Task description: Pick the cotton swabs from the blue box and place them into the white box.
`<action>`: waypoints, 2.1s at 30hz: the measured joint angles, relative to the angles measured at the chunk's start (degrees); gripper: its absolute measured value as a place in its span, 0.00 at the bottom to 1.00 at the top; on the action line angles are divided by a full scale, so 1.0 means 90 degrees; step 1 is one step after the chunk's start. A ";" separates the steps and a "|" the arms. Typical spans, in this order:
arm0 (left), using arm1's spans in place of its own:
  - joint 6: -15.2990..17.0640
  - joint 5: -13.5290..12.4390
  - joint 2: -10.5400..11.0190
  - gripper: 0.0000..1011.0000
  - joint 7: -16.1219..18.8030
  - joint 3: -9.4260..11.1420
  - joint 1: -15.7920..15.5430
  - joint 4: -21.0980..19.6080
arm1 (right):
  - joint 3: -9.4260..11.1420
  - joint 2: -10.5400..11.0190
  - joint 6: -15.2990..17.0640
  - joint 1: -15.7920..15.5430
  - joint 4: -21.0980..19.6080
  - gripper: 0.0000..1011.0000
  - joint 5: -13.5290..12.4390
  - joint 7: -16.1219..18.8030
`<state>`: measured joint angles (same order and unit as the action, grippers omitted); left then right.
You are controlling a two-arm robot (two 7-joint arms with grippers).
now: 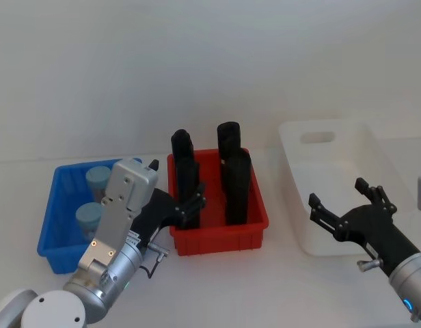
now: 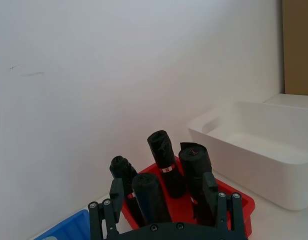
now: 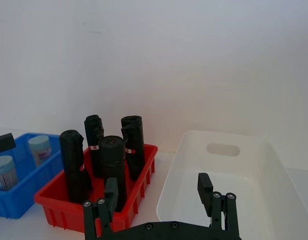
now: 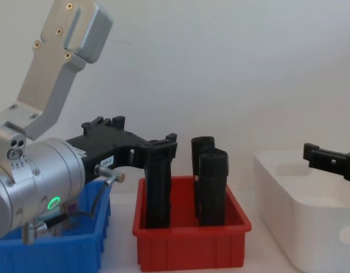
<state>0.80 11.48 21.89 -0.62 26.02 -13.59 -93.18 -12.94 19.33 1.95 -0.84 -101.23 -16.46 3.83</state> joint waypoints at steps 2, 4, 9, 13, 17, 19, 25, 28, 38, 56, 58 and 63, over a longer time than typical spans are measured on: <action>0.0000 0.0000 0.0000 0.99 0.0000 0.0000 0.0000 0.0000 | 0.0000 0.0000 0.0000 0.0000 0.0000 0.99 0.0000 0.0000; 0.0000 0.0000 0.0000 0.99 0.0000 0.0000 0.0000 0.0000 | 0.0000 0.0000 0.0000 0.0000 0.0000 0.99 0.0000 0.0000; 0.0000 0.0000 0.0000 0.99 0.0000 0.0000 0.0000 0.0000 | 0.0000 0.0000 0.0000 0.0000 0.0000 0.99 0.0000 0.0000; 0.0000 0.0000 0.0000 0.99 0.0000 0.0000 0.0000 0.0000 | 0.0000 0.0000 0.0000 0.0000 0.0000 0.99 0.0000 0.0000; 0.0000 0.0000 0.0000 0.99 0.0000 0.0000 0.0000 0.0000 | 0.0000 0.0000 0.0000 0.0000 0.0000 0.99 0.0000 0.0000; 0.0000 0.0000 -0.0001 0.99 0.0000 0.0000 0.0000 0.0000 | 0.0000 0.0000 0.0000 0.0000 0.0000 0.99 0.0000 0.0000; 0.0003 0.0007 -0.0014 0.99 -0.0038 -0.0020 -0.0033 0.0042 | 0.0000 0.0000 0.0000 0.0000 0.0000 0.99 0.0000 0.0000; 0.0023 0.0020 -0.0033 0.99 -0.0085 -0.0048 -0.0087 0.0109 | 0.0000 0.0000 0.0000 0.0000 0.0000 0.99 0.0000 0.0000; 0.0213 0.0072 -0.0076 0.99 -0.0155 -0.0164 -0.0242 0.0340 | 0.0000 0.0000 0.0000 0.0000 0.0000 0.99 0.0000 0.0000; 0.0824 0.0235 0.0069 0.99 0.0088 -0.0515 -0.0359 0.0753 | 0.0000 0.0000 0.0000 0.0000 0.0000 0.99 0.0000 0.0000; 0.0903 0.0272 0.0097 0.99 0.0129 -0.0558 -0.0359 0.0800 | 0.0000 0.0000 0.0000 0.0000 0.0000 0.99 0.0000 0.0000; 0.1052 0.0366 0.0140 0.99 0.0202 -0.0646 -0.0359 0.0904 | 0.0000 0.0000 0.0000 0.0000 0.0000 0.99 0.0000 0.0000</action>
<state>10.26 14.77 23.15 1.19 20.21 -16.82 -85.04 -12.94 19.34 1.95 -0.84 -101.23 -16.47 3.82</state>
